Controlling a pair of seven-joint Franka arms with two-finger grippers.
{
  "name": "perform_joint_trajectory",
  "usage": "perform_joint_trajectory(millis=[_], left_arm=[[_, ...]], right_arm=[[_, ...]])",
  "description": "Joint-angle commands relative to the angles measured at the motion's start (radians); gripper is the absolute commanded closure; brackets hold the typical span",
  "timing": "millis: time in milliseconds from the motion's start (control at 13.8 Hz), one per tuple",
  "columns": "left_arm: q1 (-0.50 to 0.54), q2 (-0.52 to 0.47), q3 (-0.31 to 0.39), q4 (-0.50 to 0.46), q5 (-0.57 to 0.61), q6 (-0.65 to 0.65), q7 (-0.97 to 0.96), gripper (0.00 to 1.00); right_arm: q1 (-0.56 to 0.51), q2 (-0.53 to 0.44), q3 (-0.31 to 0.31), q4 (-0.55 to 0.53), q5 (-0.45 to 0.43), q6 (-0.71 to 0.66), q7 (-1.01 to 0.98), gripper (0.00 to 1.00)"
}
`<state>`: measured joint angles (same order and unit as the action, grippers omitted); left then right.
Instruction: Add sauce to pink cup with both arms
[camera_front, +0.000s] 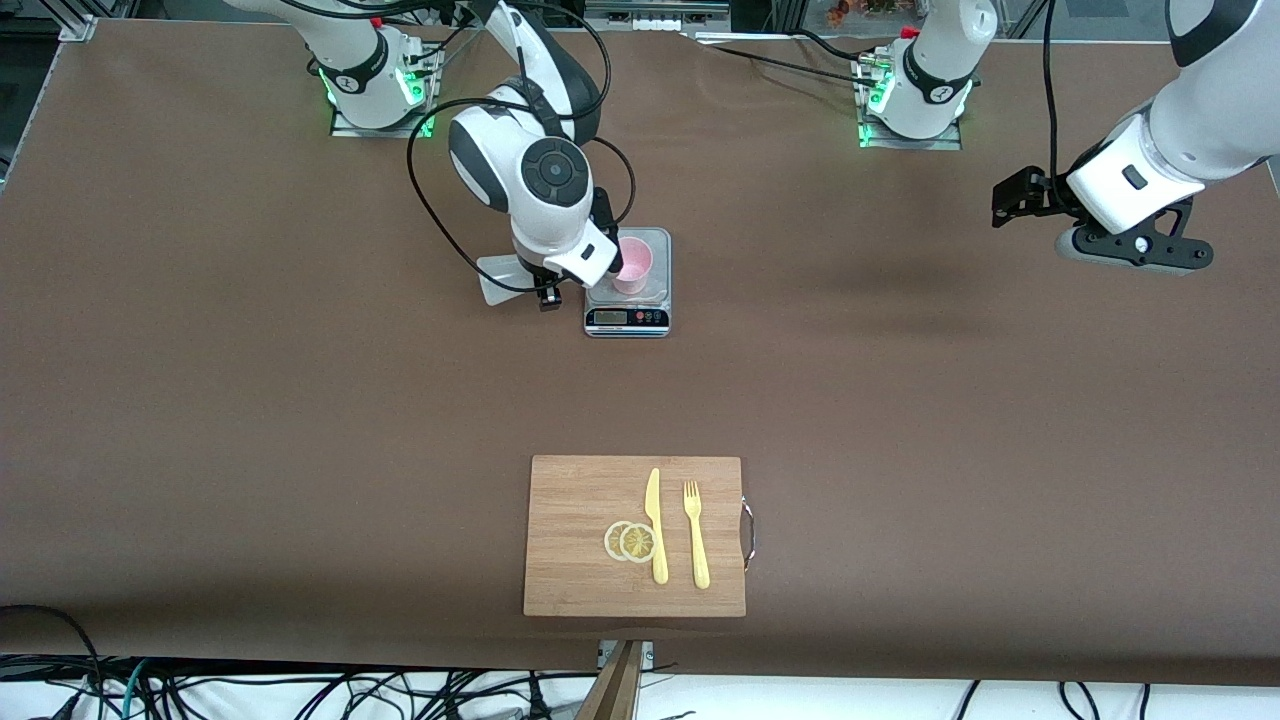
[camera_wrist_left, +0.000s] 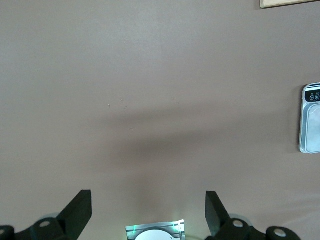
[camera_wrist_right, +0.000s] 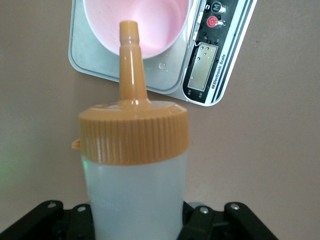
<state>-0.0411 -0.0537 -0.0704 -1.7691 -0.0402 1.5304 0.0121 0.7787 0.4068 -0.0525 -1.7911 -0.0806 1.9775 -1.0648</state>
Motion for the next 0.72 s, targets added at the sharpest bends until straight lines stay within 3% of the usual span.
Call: perform_joint_trajectory(millis=[0,652], left_arm=[[-0.006,0.005,0.0,0.023,0.008,-0.021,-0.009,0.0],[-0.006,0.005,0.0,0.022,0.006,-0.023,-0.009,0.0]], right_arm=[[0.013,-0.019,-0.004,0.001,-0.037,-0.016,0.017,1.0],[0.021,0.0,-0.004,0.025,-0.091,-0.028,0.06,1.0]])
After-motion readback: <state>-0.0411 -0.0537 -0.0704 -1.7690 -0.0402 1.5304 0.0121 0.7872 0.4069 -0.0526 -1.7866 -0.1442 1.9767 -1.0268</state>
